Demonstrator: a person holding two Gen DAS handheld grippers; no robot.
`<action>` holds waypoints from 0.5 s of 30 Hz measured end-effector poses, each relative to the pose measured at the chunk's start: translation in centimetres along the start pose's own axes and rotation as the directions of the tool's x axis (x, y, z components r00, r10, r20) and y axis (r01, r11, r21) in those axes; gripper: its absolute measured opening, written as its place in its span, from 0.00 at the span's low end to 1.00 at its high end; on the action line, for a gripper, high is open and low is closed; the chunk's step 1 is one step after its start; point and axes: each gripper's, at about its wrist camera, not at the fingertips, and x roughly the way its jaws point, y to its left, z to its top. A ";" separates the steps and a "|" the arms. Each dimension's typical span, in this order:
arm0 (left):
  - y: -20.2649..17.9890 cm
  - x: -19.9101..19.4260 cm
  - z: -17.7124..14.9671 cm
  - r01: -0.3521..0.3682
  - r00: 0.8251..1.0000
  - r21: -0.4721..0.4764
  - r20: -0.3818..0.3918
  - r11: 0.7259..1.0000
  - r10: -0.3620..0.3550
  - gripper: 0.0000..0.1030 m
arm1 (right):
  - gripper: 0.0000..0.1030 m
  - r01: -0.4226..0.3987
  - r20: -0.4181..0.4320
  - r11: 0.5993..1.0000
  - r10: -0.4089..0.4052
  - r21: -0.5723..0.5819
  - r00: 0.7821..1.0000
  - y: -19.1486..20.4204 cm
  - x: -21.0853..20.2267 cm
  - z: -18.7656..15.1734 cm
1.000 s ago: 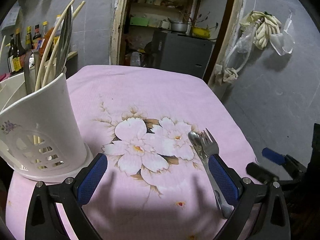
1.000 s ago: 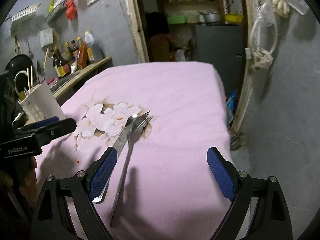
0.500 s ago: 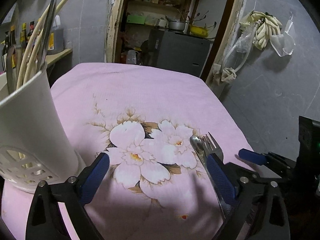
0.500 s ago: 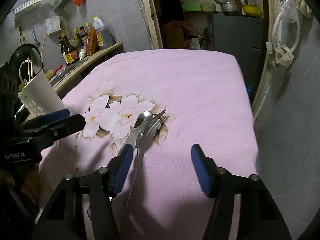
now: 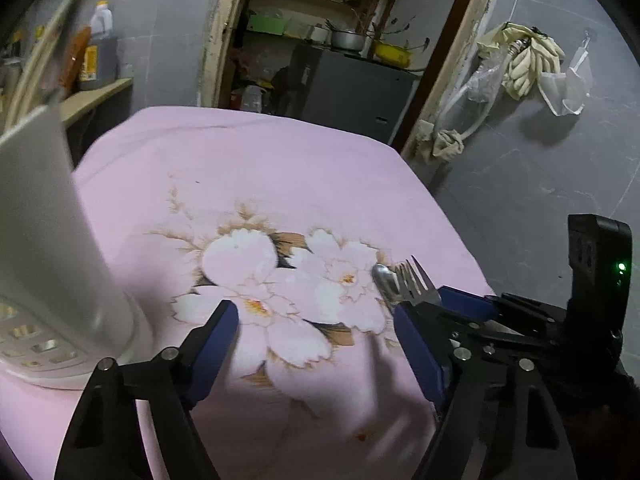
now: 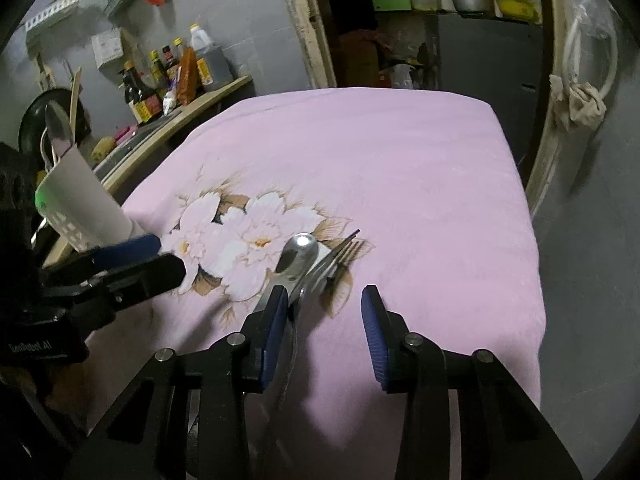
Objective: Organize utensils
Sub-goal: 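Close the left tool on the steel spoon while the right tool grasps the fork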
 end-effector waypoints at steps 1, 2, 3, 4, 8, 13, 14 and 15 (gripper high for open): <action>-0.1 0.2 0.0 0.017 1.000 -0.002 -0.008 1.000 -0.017 0.71 | 0.24 0.003 0.003 1.000 -0.003 0.005 1.000 -0.2 0.0 0.0; -0.2 0.5 0.1 0.034 0.999 -0.005 -0.018 0.999 -0.034 0.68 | 0.20 0.011 0.004 1.000 -0.011 0.009 1.000 -0.5 -0.1 -0.1; -0.3 0.8 0.1 0.049 0.998 -0.004 -0.027 0.999 -0.049 0.64 | 0.18 0.017 0.003 1.000 -0.017 0.013 1.000 -0.8 -0.1 -0.1; -0.4 0.9 0.1 0.057 0.998 -0.003 -0.033 0.998 -0.057 0.63 | 0.15 0.021 0.003 1.000 -0.021 0.020 1.000 -1.2 -0.1 -0.2; -1.3 1.9 0.2 0.113 0.991 0.008 -0.073 0.994 -0.112 0.52 | 0.10 0.033 0.018 0.999 -0.033 0.043 0.999 -2.4 -0.8 -0.6; -2.1 3.2 0.0 0.166 0.978 0.009 -0.130 0.986 -0.164 0.41 | 0.10 0.021 0.023 0.998 -0.023 0.053 0.999 -3.2 -1.4 -1.0; -2.3 3.5 0.1 0.172 0.976 0.010 -0.138 0.985 -0.169 0.40 | 0.10 0.018 0.023 0.998 -0.019 0.055 1.000 -3.3 -1.5 -1.1; -2.4 3.8 0.2 0.180 0.973 0.008 -0.149 0.984 -0.177 0.39 | 0.10 0.016 0.022 0.998 -0.017 0.060 1.000 -3.4 -1.5 -1.1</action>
